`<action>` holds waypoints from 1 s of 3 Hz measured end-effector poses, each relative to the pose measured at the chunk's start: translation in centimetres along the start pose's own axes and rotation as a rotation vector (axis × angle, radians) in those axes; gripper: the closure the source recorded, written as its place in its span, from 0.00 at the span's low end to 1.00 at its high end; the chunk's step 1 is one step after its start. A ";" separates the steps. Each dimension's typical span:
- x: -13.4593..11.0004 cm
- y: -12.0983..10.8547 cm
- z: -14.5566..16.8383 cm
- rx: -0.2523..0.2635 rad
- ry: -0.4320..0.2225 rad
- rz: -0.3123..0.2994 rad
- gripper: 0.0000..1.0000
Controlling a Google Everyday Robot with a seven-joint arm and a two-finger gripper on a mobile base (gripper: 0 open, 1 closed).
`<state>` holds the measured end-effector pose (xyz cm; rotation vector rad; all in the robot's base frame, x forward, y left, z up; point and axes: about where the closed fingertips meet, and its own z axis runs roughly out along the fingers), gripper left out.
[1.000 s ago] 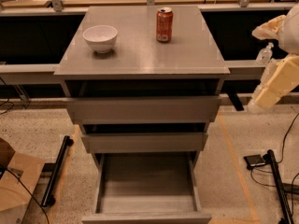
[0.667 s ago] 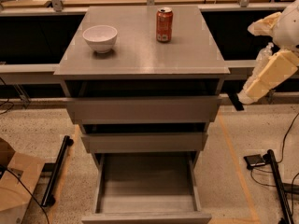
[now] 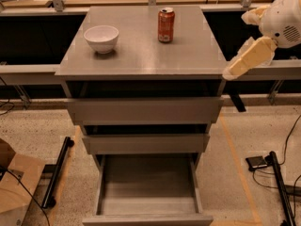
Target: Place coke can into bottom drawer
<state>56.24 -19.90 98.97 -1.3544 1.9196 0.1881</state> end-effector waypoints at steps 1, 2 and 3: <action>-0.7 -3.4 2.1 0.013 -0.037 -0.003 0.00; -0.7 -3.3 2.6 0.008 -0.038 0.007 0.00; -1.7 -4.4 4.0 0.047 -0.061 0.023 0.00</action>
Offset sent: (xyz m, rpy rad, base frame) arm 0.0301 0.0015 -0.0018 0.0201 -0.0180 0.0033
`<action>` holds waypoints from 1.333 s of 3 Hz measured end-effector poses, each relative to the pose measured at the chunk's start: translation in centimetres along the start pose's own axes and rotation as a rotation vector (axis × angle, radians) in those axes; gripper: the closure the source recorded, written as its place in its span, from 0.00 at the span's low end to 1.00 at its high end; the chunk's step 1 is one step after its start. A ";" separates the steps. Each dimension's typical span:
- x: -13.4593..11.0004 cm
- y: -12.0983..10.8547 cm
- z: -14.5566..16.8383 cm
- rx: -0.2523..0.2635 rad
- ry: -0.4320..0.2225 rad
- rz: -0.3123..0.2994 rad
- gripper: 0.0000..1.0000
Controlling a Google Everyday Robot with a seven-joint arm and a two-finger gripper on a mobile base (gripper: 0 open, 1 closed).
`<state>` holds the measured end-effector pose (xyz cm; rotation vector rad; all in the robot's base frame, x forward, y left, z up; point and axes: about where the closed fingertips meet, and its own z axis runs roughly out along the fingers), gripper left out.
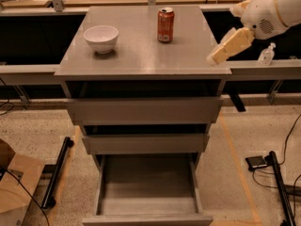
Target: Place coke can into bottom drawer
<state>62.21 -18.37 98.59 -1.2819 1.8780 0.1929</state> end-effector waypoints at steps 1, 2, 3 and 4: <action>-1.5 -1.7 2.7 0.046 -0.071 0.039 0.00; -2.9 -3.3 5.4 0.068 -0.138 0.066 0.00; -3.8 -4.7 8.1 0.089 -0.181 0.088 0.00; -4.4 -6.2 10.9 0.117 -0.206 0.102 0.00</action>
Offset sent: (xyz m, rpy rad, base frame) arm 0.0955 0.0493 -0.0057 0.2224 -0.1192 -0.0708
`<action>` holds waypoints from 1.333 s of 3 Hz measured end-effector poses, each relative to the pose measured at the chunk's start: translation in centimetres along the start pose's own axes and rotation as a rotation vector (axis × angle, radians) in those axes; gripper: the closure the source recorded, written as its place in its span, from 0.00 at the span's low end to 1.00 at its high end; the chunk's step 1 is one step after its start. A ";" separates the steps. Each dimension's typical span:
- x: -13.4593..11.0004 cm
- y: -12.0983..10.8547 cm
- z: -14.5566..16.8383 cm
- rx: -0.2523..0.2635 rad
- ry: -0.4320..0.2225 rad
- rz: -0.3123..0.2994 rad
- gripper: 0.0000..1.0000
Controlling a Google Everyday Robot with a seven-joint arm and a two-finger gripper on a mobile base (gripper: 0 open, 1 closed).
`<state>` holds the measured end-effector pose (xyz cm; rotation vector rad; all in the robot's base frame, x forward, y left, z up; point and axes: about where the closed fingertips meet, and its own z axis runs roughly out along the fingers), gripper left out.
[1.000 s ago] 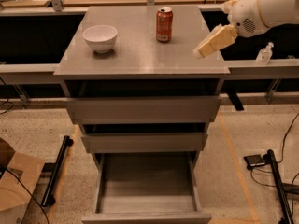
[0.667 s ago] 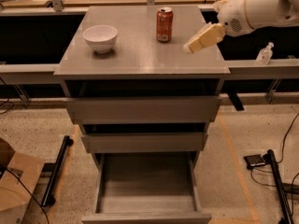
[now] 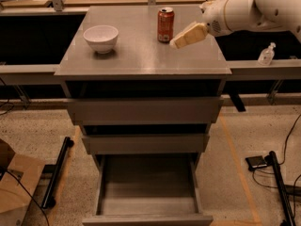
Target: Place coke can into bottom drawer
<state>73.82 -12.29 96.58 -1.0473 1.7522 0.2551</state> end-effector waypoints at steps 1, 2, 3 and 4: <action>0.0 -1.0 2.6 0.017 -0.024 0.010 0.00; 0.2 -2.0 5.1 0.020 -0.047 0.027 0.00; 0.8 -2.9 7.4 0.001 -0.068 0.045 0.00; 1.1 -4.0 9.3 -0.014 -0.086 0.067 0.00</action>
Offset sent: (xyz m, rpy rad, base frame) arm 0.0777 0.0207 -0.0273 0.0877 -0.0342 -0.0289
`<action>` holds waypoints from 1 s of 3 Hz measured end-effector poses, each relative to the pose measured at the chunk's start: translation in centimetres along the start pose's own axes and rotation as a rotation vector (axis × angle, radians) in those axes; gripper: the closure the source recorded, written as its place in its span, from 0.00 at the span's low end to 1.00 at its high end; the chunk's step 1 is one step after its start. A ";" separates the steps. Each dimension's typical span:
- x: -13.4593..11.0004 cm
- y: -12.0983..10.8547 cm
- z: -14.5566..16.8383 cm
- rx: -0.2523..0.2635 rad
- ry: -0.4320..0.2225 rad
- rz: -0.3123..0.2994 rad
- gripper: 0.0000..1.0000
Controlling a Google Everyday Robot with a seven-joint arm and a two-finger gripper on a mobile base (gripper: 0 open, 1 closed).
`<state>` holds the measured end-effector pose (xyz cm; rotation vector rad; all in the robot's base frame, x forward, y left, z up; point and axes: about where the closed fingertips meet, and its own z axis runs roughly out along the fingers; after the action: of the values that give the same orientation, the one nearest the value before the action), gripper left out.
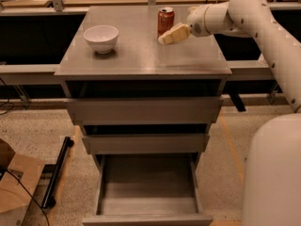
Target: Place coke can into bottom drawer
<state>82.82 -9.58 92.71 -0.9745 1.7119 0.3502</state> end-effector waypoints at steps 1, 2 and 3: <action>0.1 -0.8 3.7 -0.051 -0.034 0.045 0.00; -0.2 -0.9 3.6 -0.051 -0.038 0.042 0.00; 0.0 -1.4 4.4 -0.012 -0.050 0.068 0.00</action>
Offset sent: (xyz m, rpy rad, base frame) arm 0.0455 0.0210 -0.0056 0.0616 0.0422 0.0678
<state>86.72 -7.53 91.41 -0.9102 1.7019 0.4264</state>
